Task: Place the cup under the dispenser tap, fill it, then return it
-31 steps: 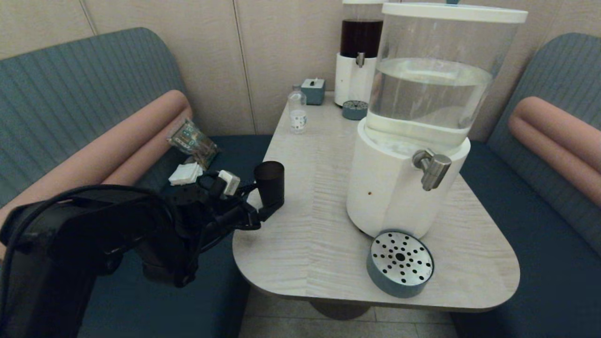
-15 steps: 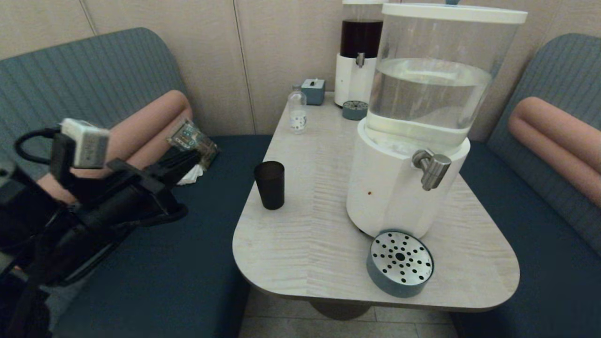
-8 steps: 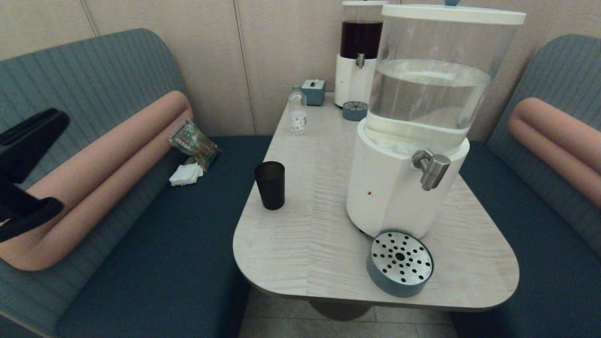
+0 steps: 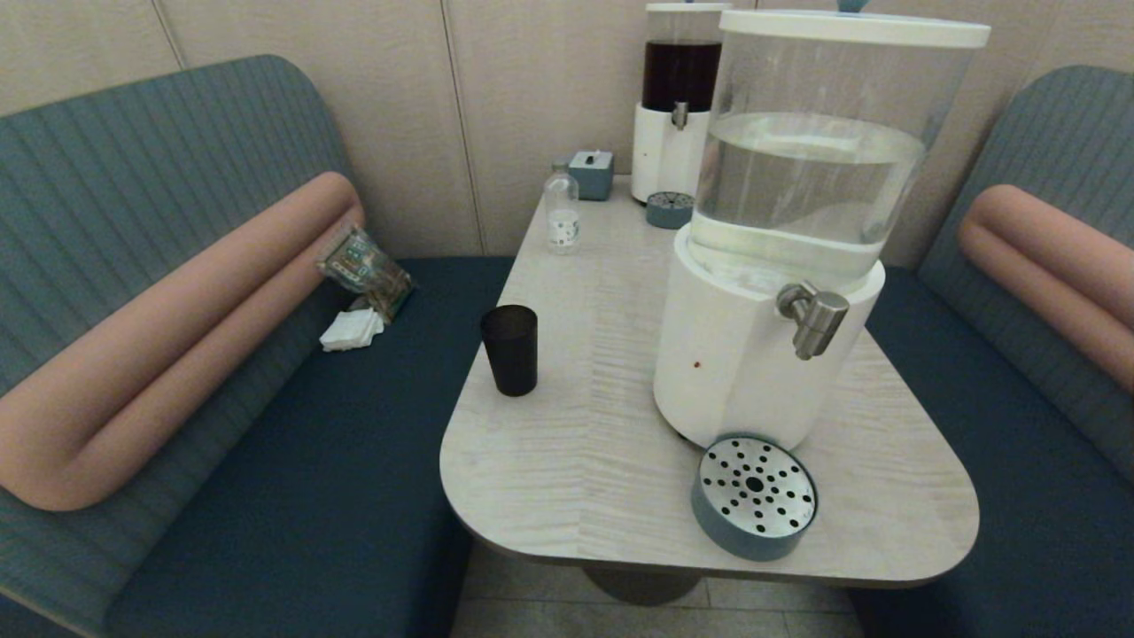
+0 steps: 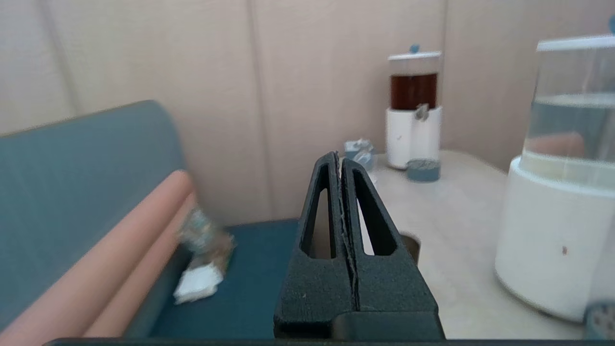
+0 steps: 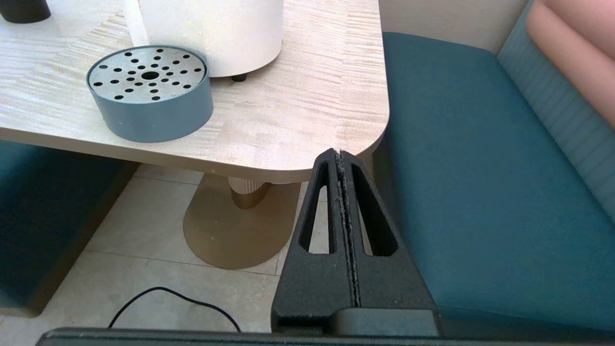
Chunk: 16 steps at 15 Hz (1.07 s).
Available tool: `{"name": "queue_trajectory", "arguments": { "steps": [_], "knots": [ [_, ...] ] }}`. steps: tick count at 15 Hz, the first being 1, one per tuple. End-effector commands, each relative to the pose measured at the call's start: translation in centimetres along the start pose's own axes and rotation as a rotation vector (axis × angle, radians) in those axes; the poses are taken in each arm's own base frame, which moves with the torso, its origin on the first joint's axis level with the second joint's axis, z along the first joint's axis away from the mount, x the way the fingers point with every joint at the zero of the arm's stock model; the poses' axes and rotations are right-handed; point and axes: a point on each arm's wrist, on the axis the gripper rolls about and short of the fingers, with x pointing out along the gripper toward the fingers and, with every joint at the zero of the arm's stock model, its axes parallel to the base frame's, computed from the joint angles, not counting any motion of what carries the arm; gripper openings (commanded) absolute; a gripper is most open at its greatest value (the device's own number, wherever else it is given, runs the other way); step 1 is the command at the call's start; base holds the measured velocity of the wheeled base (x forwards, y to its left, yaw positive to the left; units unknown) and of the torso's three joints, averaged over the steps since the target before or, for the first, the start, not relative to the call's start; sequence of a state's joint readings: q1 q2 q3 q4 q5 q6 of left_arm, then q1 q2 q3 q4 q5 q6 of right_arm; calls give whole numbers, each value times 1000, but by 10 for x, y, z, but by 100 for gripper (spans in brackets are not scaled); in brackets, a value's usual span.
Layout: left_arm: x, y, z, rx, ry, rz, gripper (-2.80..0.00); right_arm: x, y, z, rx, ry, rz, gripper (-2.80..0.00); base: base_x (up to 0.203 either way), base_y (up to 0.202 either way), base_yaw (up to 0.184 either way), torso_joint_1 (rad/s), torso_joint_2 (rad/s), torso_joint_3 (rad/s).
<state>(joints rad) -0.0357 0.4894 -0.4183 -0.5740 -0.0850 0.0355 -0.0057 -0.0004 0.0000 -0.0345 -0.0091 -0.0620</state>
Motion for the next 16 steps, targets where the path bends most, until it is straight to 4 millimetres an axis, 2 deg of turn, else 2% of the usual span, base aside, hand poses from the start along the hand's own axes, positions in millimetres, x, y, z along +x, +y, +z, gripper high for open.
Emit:
{"name": "queue_trajectory", "arguments": {
  "steps": [1, 4, 7, 8, 12, 16],
  "knots": [
    [-37, -3, 9, 15, -20, 10, -280, 1, 0, -4, -1, 14, 0, -280, 0, 0, 0, 0, 0, 0],
    [-69, -8, -1, 35, 51, -14, -280, 1, 0, -4, -1, 15, 0, -280, 0, 0, 0, 0, 0, 0],
    [-95, -13, -55, 50, 211, -36, -280, 1, 0, -4, -1, 15, 0, -280, 0, 0, 0, 0, 0, 0],
    [-100, -14, -76, 65, 280, -42, -280, 1, 0, -4, -1, 15, 0, -280, 0, 0, 0, 0, 0, 0],
    [-106, -15, -131, 75, 429, -55, -280, 1, 0, -4, -1, 14, 0, -280, 0, 0, 0, 0, 0, 0],
    [-109, -14, -140, 60, 491, 19, -280, 1, 0, -4, -1, 13, 0, -280, 0, 0, 0, 0, 0, 0]
  ]
}}
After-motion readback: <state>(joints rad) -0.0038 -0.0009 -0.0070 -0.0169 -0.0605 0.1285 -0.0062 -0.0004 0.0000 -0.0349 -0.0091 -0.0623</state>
